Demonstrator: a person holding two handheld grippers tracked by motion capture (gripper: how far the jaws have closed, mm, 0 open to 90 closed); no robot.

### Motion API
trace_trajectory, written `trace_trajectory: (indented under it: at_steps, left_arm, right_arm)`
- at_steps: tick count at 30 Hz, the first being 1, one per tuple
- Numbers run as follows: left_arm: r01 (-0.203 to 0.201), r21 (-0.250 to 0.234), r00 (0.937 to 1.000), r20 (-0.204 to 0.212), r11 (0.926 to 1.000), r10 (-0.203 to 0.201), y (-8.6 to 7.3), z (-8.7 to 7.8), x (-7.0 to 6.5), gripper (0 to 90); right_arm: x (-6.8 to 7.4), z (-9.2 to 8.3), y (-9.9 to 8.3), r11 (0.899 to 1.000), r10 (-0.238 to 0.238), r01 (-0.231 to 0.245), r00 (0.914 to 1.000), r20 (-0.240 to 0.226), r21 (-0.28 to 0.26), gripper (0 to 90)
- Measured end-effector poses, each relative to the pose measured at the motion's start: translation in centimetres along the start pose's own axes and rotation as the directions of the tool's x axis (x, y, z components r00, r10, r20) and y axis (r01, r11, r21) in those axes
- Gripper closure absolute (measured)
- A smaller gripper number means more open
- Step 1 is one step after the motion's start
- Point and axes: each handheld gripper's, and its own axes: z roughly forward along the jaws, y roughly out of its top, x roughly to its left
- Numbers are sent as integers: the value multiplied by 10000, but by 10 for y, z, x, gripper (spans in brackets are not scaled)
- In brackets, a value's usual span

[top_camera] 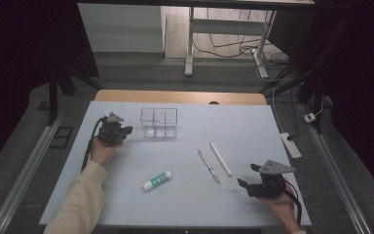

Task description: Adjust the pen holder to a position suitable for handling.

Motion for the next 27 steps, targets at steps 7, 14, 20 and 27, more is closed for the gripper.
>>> trace_trajectory:
  at_steps: [7,14,20,27]
  left_arm:
    - [-173,-38,9997,156,9998,174,9,9,-5,890]
    - [-297,33,9995,148,9996,296,12,16,-7,890]
    - [-329,-41,9993,165,9994,330,16,19,-8,890]
    - [-389,-32,9990,232,9992,389,19,22,-9,889]
  right_arm:
    - [2,2,-1,9999,-108,109,9999,-44,97,216]
    - [2,1,-1,9999,-99,100,9999,-43,110,217]
    - [2,2,-1,9998,-121,121,9999,-31,160,217]
    - [2,1,0,9998,-162,161,9999,17,108,219]
